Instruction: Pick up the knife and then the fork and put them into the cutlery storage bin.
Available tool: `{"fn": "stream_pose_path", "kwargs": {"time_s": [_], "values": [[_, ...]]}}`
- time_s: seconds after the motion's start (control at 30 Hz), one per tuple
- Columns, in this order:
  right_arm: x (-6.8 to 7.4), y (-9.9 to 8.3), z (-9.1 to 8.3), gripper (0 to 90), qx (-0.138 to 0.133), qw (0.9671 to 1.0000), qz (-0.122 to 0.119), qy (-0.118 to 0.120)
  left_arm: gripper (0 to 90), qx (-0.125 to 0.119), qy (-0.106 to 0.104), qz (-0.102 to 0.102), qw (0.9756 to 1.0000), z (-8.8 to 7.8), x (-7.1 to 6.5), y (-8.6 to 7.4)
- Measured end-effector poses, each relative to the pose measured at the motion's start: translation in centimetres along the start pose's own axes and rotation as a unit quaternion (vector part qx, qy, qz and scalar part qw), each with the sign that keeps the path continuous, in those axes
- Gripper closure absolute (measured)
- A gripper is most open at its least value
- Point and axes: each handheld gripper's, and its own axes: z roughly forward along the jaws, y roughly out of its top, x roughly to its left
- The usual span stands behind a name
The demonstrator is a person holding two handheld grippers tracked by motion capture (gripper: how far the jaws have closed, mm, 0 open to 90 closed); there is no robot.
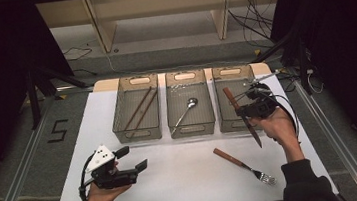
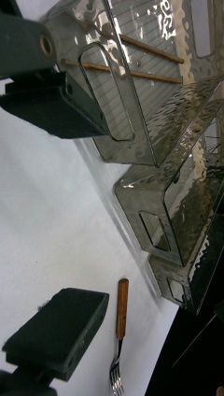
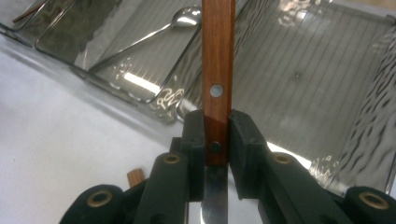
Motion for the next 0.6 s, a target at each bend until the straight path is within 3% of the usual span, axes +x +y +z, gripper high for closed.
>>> {"fn": "stream_pose_path", "kwargs": {"time_s": [0.6], "values": [[-2.0, 3.2, 0.1, 77.9, -0.022, 0.9995, 0.019, -0.014, 15.8, -0.003, 0.0, -0.004, 1.0, 0.0, 0.1, 0.0]]}}
